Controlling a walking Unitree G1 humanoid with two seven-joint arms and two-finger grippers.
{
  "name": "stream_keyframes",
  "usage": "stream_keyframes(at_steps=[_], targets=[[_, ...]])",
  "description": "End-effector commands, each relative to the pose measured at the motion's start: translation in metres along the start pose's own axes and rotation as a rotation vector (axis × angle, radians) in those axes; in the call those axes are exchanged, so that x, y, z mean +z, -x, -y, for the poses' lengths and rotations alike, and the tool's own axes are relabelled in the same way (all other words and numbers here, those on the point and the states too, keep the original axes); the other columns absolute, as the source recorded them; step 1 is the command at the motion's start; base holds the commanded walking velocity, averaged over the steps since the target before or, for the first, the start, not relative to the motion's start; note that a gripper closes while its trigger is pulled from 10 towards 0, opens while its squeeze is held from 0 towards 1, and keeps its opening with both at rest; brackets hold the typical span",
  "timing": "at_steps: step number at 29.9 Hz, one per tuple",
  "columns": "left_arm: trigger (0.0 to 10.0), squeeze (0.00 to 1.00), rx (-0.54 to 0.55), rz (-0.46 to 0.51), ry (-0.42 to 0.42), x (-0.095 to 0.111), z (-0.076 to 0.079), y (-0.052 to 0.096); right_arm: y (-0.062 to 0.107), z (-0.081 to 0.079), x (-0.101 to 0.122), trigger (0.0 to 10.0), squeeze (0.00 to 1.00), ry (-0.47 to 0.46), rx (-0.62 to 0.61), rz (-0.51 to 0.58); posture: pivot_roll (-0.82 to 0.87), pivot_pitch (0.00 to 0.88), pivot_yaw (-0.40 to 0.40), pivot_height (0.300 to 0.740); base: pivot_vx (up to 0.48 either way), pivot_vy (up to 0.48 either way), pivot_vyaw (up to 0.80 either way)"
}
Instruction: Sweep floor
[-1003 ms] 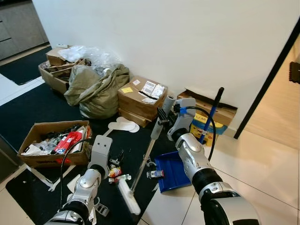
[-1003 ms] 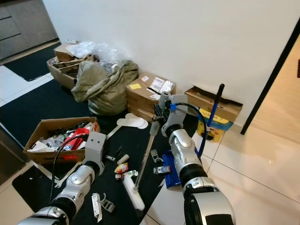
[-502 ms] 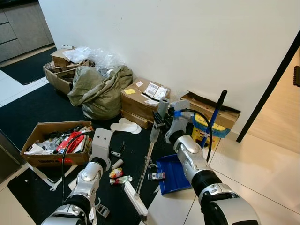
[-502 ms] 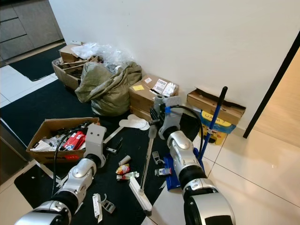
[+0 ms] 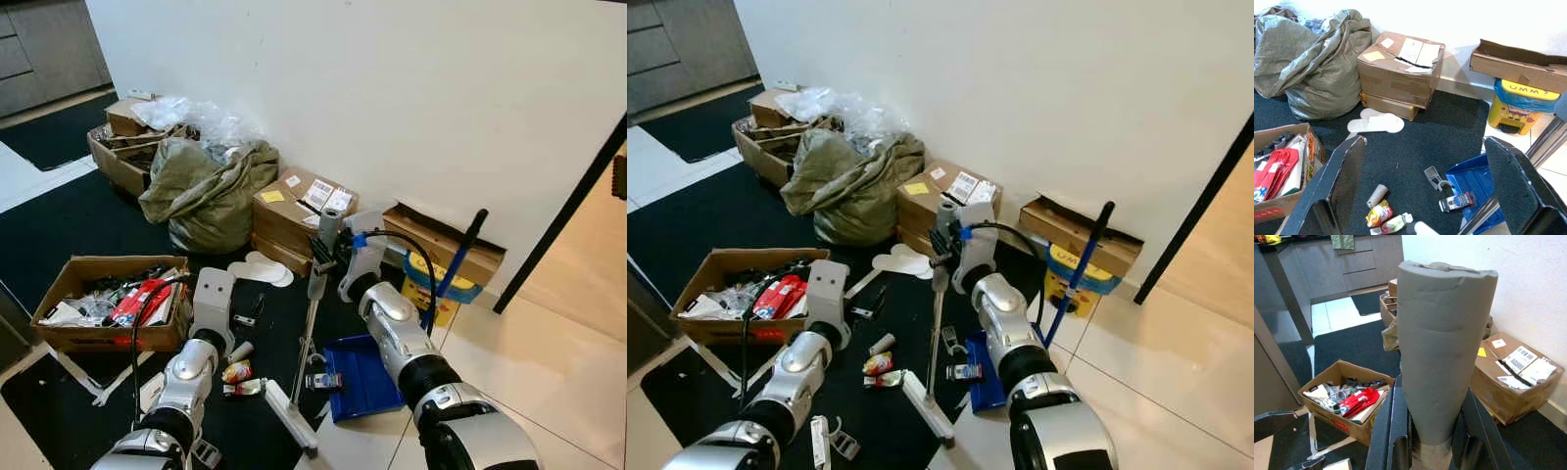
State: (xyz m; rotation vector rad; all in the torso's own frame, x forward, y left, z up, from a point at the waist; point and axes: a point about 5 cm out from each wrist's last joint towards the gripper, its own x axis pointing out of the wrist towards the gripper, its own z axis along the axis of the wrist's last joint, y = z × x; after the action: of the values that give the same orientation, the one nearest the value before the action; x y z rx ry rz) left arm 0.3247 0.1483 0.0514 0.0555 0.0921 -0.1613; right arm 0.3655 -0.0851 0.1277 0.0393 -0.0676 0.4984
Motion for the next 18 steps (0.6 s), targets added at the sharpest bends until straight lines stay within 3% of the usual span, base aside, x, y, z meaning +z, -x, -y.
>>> stream_keyframes(at_steps=[1, 18], targets=[[10.0, 0.00, -0.011, 0.010, 0.004, 0.000, 0.003, 0.000, -0.003, -0.002, 0.008, 10.0, 0.00, 0.015, 0.015, 0.046, -0.02, 0.000, -0.005, 0.740, 0.255, 0.000, 0.00], [10.0, 0.00, -0.048, 0.003, 0.005, -0.004, 0.015, 0.002, 0.000, 0.003, 0.008, 10.0, 0.00, 0.011, -0.001, 0.042, -0.02, 0.000, -0.006, 0.740, 0.254, 0.000, 0.00]])
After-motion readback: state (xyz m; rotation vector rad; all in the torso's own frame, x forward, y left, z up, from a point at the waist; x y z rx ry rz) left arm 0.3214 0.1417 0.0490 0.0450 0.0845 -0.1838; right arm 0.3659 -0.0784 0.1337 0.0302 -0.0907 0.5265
